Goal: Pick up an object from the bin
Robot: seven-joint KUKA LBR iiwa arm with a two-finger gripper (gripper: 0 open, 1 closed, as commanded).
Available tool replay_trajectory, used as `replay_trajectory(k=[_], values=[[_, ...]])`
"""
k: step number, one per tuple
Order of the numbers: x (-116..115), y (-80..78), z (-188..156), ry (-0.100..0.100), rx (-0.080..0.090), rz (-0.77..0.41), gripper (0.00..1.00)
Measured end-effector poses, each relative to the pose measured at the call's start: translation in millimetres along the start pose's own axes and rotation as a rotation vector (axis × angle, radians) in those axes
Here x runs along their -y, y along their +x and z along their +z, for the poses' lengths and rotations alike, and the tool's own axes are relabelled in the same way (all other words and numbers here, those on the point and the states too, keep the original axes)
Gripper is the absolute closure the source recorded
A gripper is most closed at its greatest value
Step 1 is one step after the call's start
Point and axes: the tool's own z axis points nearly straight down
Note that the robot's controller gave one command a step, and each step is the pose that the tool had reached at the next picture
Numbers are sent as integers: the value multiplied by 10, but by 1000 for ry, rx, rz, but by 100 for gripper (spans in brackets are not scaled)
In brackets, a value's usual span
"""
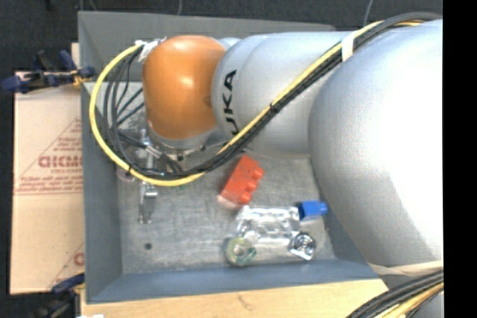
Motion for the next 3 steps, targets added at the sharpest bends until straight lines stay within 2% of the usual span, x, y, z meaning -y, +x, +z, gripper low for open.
replay_trajectory(k=[1, 2, 3], values=[[390, 231, 862, -3, 17, -114, 0], [1112, 349, 150, 0, 12, 103, 0], [1793, 333, 854, -2, 15, -77, 0]])
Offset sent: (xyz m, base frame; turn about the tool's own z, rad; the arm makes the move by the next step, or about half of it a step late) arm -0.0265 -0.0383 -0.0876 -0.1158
